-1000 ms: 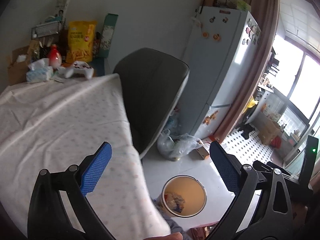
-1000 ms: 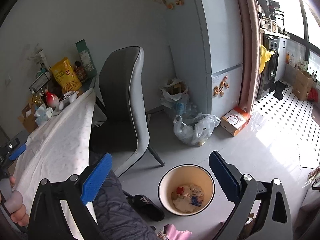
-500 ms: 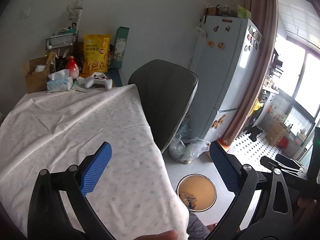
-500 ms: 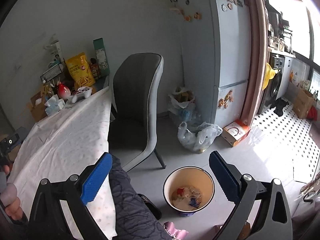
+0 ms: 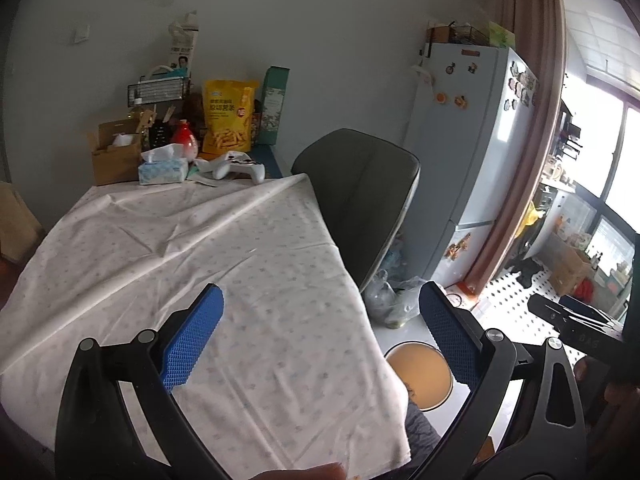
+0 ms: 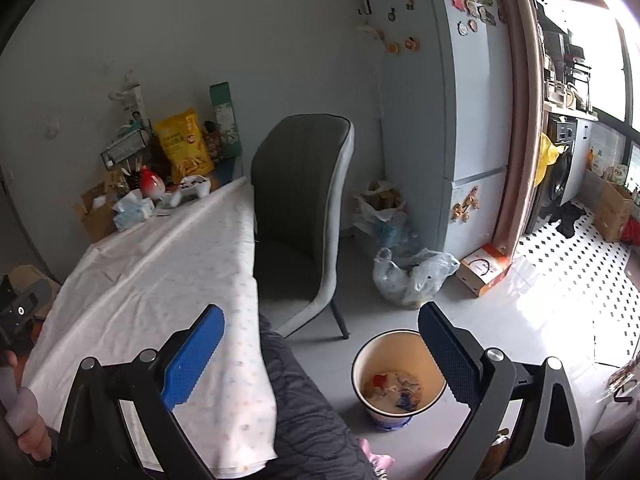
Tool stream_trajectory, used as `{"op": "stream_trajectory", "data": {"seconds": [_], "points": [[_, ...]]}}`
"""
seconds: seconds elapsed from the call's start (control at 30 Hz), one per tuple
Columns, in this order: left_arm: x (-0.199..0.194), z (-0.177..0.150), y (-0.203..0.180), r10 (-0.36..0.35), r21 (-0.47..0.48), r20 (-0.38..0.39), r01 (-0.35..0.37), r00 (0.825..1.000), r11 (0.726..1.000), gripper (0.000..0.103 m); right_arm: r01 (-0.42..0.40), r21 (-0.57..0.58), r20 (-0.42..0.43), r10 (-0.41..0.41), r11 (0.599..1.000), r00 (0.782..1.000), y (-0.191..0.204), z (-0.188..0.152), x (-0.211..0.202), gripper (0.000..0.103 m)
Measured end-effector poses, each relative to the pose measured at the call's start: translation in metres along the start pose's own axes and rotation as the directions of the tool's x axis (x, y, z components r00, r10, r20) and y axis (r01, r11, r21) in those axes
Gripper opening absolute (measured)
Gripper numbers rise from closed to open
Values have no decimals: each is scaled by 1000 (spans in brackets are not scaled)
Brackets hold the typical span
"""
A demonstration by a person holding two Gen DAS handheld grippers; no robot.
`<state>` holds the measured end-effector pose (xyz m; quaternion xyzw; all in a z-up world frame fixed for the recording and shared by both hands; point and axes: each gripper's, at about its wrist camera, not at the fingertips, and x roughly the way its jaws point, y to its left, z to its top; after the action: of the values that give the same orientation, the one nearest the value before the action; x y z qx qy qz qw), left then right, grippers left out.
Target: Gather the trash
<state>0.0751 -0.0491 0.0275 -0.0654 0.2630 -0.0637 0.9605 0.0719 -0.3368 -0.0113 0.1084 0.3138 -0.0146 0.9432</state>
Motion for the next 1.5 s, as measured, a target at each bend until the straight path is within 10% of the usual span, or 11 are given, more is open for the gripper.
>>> {"op": "stream_trajectory", "data": {"seconds": [1.5], "points": [[-42, -10, 27, 58, -43, 47, -56, 997, 998, 97, -66, -42, 31, 67, 997, 997, 35, -5, -39, 95]]}}
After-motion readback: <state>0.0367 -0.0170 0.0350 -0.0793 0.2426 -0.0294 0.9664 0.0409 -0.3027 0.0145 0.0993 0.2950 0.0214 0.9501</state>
